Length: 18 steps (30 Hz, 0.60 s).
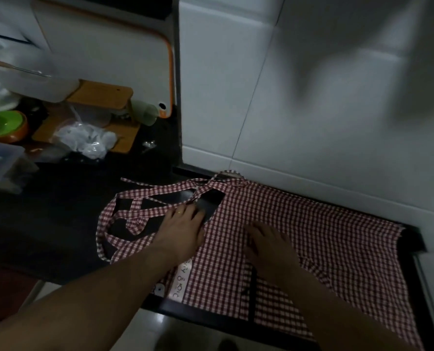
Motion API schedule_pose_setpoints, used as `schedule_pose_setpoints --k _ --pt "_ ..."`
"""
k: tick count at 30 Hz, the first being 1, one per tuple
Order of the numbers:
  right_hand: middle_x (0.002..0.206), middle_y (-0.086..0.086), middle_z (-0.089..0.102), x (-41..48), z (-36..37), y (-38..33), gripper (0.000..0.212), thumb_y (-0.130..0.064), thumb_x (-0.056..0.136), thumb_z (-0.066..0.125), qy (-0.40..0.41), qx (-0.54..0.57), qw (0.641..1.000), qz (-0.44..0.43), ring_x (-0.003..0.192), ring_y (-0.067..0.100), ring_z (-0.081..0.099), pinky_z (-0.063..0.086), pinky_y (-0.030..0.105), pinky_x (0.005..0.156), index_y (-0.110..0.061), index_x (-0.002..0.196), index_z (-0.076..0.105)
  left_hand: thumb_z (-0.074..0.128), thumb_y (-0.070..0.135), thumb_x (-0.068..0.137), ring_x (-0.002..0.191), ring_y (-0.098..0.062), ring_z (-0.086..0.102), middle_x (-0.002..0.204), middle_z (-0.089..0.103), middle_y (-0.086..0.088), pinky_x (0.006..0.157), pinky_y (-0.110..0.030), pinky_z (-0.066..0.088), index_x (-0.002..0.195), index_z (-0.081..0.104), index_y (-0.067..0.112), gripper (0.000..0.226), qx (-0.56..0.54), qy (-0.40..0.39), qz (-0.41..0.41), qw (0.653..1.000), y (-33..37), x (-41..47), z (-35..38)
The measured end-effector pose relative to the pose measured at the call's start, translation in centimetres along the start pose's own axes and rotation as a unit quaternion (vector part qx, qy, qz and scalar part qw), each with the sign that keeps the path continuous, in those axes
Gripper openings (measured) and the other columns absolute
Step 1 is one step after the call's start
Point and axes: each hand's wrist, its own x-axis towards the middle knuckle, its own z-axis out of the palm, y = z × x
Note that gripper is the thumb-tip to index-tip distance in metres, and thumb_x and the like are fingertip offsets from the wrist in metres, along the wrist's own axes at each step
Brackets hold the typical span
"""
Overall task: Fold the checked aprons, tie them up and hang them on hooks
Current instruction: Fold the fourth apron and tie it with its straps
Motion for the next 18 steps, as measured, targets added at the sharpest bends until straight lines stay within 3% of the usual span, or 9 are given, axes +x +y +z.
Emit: schedule_pose_setpoints --k 2,4,6,10,13,16,18 --pt "0.163 -0.004 0.034 0.3 -0.4 1.2 0.056 -0.052 0.104 0.04 0.037 0.016 0.999 0.016 0.147 0.018 0.034 0.023 0.045 0.124 -0.03 0.156 0.036 0.042 0.047 0.103 0.142 -0.026 0.035 0.155 0.039 -0.004 0.122 -0.049 0.026 0.152 0.038 0.026 0.053 -0.008 -0.012 -0.012 1.0 1.0 0.8 -0.3" --pt "0.165 -0.003 0.03 0.6 -1.0 2.3 0.059 -0.053 0.104 0.041 0.034 0.026 0.998 0.046 0.149 0.02 0.031 0.023 0.045 0.124 -0.029 0.158 0.033 0.046 0.045 0.102 0.136 -0.025 0.041 0.148 0.044 -0.003 0.117 -0.046 0.03 0.148 0.042 0.026 0.05 -0.017 0.026 0.006 0.999 1.6 1.5 -0.6" --pt "0.167 -0.006 0.025 0.9 -1.3 3.7 0.061 -0.055 0.103 0.042 -0.001 0.009 0.999 0.04 0.151 0.021 0.028 0.022 0.046 0.124 -0.032 0.159 0.031 0.05 0.041 0.101 0.131 -0.025 0.045 0.143 0.047 -0.003 0.114 -0.045 0.035 0.145 0.046 0.024 0.048 -0.003 0.071 0.059 0.996 2.4 3.0 -0.8" --pt "0.153 -0.005 0.048 0.8 -1.4 6.9 0.052 -0.052 0.1 0.041 0.011 0.006 1.0 0.004 0.138 0.022 0.048 0.041 0.043 0.113 -0.029 0.145 0.053 0.061 0.025 0.094 0.13 -0.029 0.052 0.142 0.056 -0.01 0.116 -0.047 0.038 0.142 0.055 0.013 0.05 0.05 0.109 0.192 0.974 6.1 8.4 -0.9" --pt "0.163 -0.004 0.037 -0.9 -1.0 8.9 0.064 -0.056 0.097 0.031 -0.013 -0.01 0.999 -0.05 0.148 0.022 0.037 0.034 0.046 0.12 -0.03 0.154 0.043 0.053 0.023 0.098 0.129 -0.031 0.054 0.143 0.056 -0.011 0.115 -0.045 0.035 0.15 0.046 0.013 0.054 0.086 0.055 0.161 0.982 9.4 11.1 -0.6" --pt "0.168 -0.009 0.024 -3.1 -1.0 9.2 0.057 -0.05 0.105 0.034 -0.031 -0.01 0.995 -0.094 0.153 0.016 0.022 0.017 0.04 0.125 -0.033 0.16 0.031 0.045 0.027 0.103 0.129 -0.031 0.055 0.147 0.053 -0.012 0.113 -0.043 0.034 0.154 0.035 0.017 0.053 0.093 -0.003 0.102 0.99 10.8 11.7 0.1" --pt "0.165 -0.012 0.032 -3.9 -0.5 9.3 0.055 -0.054 0.105 0.03 -0.034 0.006 0.991 -0.127 0.148 0.012 0.029 0.021 0.037 0.124 -0.036 0.156 0.039 0.041 0.029 0.106 0.123 -0.032 0.058 0.142 0.056 -0.013 0.108 -0.042 0.038 0.155 0.031 0.017 0.051 0.082 -0.027 0.072 0.994 11.0 11.6 0.1"
